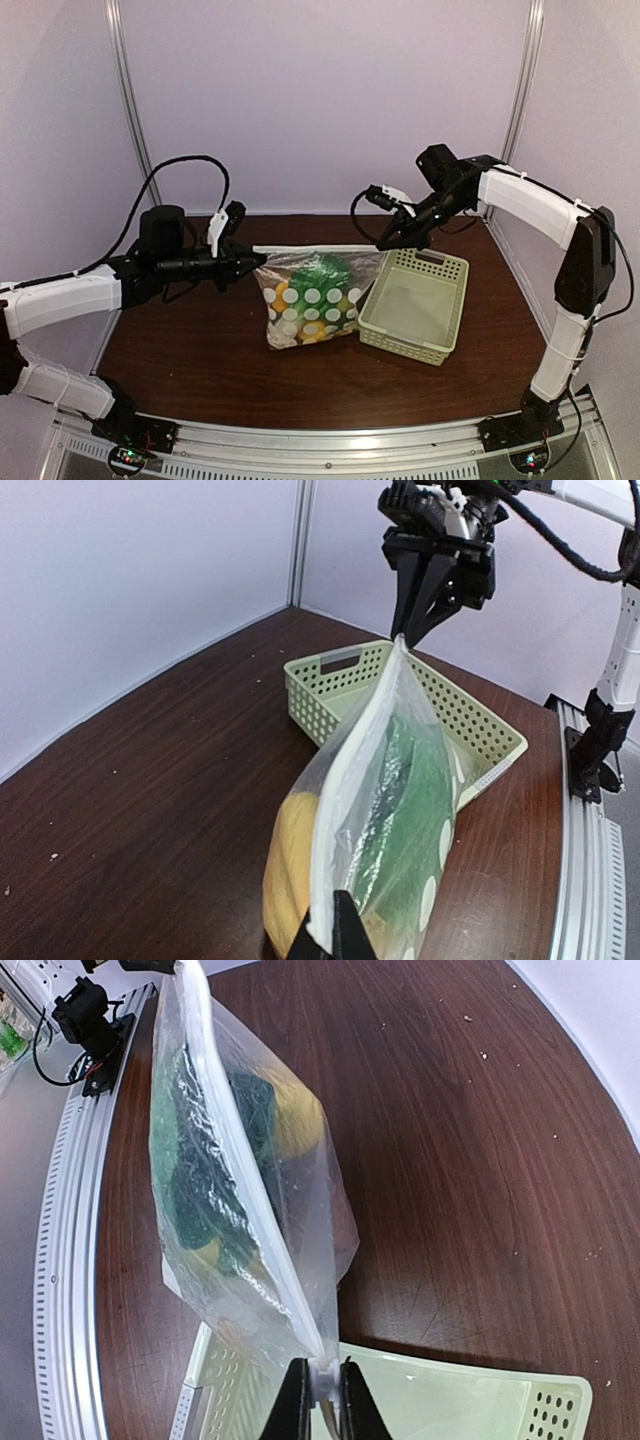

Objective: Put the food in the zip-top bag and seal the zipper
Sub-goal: Zip the zipper on the zipper food storage bag, then place the zipper food storage bag at the center of the board.

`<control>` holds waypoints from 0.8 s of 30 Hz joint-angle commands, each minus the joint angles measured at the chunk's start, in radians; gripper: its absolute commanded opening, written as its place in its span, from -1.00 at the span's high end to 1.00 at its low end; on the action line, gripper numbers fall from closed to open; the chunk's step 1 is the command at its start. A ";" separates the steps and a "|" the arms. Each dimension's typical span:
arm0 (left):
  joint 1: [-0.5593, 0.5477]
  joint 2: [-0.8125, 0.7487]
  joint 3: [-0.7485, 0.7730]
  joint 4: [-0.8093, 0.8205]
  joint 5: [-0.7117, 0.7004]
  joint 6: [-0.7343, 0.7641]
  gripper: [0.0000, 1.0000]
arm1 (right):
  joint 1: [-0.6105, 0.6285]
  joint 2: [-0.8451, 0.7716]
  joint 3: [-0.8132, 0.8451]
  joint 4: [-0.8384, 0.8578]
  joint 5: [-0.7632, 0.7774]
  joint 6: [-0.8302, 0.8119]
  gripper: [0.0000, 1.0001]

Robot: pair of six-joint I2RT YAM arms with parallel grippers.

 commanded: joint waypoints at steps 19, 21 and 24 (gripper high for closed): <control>0.124 0.182 0.111 0.058 0.091 0.077 0.82 | 0.148 0.063 0.051 0.195 0.125 0.028 0.85; 0.124 0.106 0.055 0.000 0.118 0.061 0.58 | 0.225 -0.010 -0.103 0.219 0.180 -0.032 0.73; 0.120 -0.046 -0.028 -0.080 0.144 0.046 0.20 | 0.322 -0.090 -0.237 0.179 0.226 -0.075 0.40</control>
